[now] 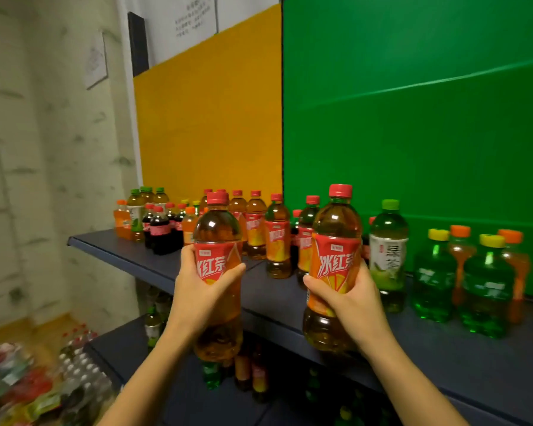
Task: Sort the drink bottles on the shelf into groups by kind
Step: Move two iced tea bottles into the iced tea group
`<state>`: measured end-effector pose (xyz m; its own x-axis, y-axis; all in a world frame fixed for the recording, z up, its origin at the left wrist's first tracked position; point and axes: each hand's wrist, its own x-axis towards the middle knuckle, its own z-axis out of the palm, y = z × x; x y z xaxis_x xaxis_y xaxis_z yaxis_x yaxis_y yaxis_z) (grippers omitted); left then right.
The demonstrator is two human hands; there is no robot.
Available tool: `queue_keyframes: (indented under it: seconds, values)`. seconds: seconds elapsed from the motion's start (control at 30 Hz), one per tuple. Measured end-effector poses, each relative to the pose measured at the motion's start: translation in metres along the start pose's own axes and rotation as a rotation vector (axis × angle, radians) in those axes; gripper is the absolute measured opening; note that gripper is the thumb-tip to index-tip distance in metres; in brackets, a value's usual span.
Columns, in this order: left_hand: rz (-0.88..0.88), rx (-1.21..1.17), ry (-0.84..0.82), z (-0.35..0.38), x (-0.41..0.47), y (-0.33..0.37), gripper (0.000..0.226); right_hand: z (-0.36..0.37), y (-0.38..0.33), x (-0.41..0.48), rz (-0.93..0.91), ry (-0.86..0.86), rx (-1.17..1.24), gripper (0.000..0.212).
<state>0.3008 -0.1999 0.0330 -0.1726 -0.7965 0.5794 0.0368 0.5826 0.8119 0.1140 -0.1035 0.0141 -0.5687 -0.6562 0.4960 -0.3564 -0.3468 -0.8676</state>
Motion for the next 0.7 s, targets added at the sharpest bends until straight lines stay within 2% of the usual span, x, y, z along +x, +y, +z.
queue_keyframes:
  seconds: [0.2,0.33,0.4,0.5,0.7]
  values:
    - [-0.010,0.122,-0.063,-0.089,0.031,-0.032,0.059,0.089,0.005,0.011,0.018,-0.055,0.012,0.079]
    - [0.004,0.161,-0.076,-0.123,0.053,-0.048,0.062,0.134,0.004,0.030,0.033,-0.068,0.022,0.084]
    - [0.018,0.172,-0.071,-0.133,0.066,-0.058,0.062,0.152,0.006,0.041,0.031,-0.059,0.028,0.084]
    - [0.037,0.166,-0.051,-0.138,0.087,-0.073,0.061,0.174,0.011,0.057,0.011,-0.048,0.045,0.073]
    - [0.091,0.106,-0.051,-0.131,0.144,-0.103,0.060,0.203,0.032,0.105,-0.035,-0.004,-0.022,0.077]
